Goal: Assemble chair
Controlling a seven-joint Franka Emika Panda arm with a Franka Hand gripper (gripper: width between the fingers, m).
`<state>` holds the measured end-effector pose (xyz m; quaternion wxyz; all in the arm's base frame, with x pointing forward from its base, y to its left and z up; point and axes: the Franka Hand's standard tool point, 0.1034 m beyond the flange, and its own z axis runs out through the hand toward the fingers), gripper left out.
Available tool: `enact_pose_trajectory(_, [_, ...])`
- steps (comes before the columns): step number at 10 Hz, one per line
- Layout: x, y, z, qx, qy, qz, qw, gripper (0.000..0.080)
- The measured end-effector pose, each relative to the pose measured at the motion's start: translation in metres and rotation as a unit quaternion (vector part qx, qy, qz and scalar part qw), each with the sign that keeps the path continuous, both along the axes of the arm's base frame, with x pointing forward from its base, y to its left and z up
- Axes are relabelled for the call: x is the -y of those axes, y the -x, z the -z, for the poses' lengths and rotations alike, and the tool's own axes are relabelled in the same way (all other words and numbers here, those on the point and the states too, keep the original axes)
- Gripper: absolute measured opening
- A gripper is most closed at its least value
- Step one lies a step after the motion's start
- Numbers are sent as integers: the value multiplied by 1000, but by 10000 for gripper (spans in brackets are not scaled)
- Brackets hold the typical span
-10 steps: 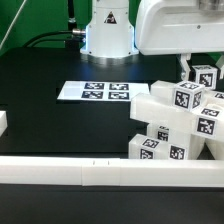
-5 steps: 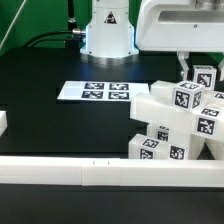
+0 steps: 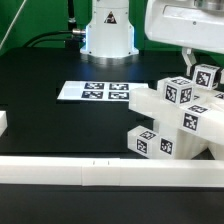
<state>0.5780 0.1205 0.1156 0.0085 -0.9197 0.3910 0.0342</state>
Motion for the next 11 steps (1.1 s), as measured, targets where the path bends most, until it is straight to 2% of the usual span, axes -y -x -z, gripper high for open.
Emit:
enact_pose_trajectory(2, [-3, -3, 0, 5, -9, 79, 997, 284])
enact_pose_trajectory(4, [-2, -4, 0, 6, -10, 89, 996, 284])
enact_pose_trajectory(5, [-2, -3, 0, 6, -11, 79, 997, 369])
enact_pose_trajectory(6, [-2, -3, 1, 6, -11, 68, 998, 369])
enact_pose_trajectory(7, [-1, -4, 0, 7, -11, 53, 998, 508])
enact_pose_trajectory(8, [-1, -5, -2, 10, -12, 18, 1000, 604])
enact_pose_trajectory(11, [-1, -6, -2, 17, -16, -93, 995, 647])
